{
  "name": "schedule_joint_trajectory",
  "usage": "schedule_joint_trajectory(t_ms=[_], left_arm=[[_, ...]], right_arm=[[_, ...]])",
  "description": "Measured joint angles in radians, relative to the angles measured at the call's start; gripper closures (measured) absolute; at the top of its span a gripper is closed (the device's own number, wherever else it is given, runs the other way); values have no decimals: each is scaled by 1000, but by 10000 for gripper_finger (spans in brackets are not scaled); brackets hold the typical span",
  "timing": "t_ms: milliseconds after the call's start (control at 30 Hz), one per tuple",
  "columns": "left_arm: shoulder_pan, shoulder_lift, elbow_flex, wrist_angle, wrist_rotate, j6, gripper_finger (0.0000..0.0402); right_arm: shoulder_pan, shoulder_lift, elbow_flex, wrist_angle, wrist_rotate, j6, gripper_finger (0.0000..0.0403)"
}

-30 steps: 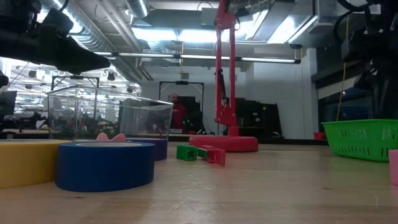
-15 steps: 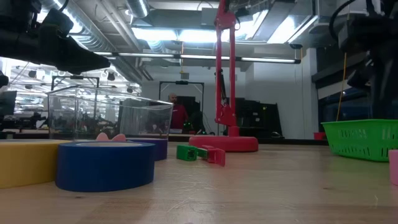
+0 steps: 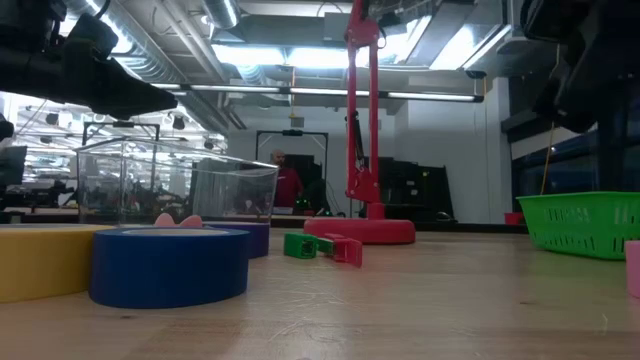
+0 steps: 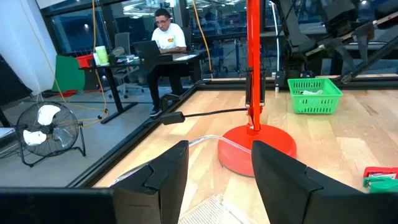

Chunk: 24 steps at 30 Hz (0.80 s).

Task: Pick and place Stapler, Stapler remover, tape
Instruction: Put the pink staple remover into the top green basket

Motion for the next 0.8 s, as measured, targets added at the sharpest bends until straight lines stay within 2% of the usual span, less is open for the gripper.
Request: schedule_joint_trajectory(t_ms=[433, 700, 800], left_arm=[[0, 0, 0, 0, 0, 0, 226], [0, 0, 0, 0, 0, 0, 228], [0, 0, 0, 0, 0, 0, 226]], right_arm=[[-19, 16, 1, 192, 33, -102, 322], [-50, 138, 1, 460, 29, -231, 322], [-54, 204, 34, 494, 26, -277, 322]])
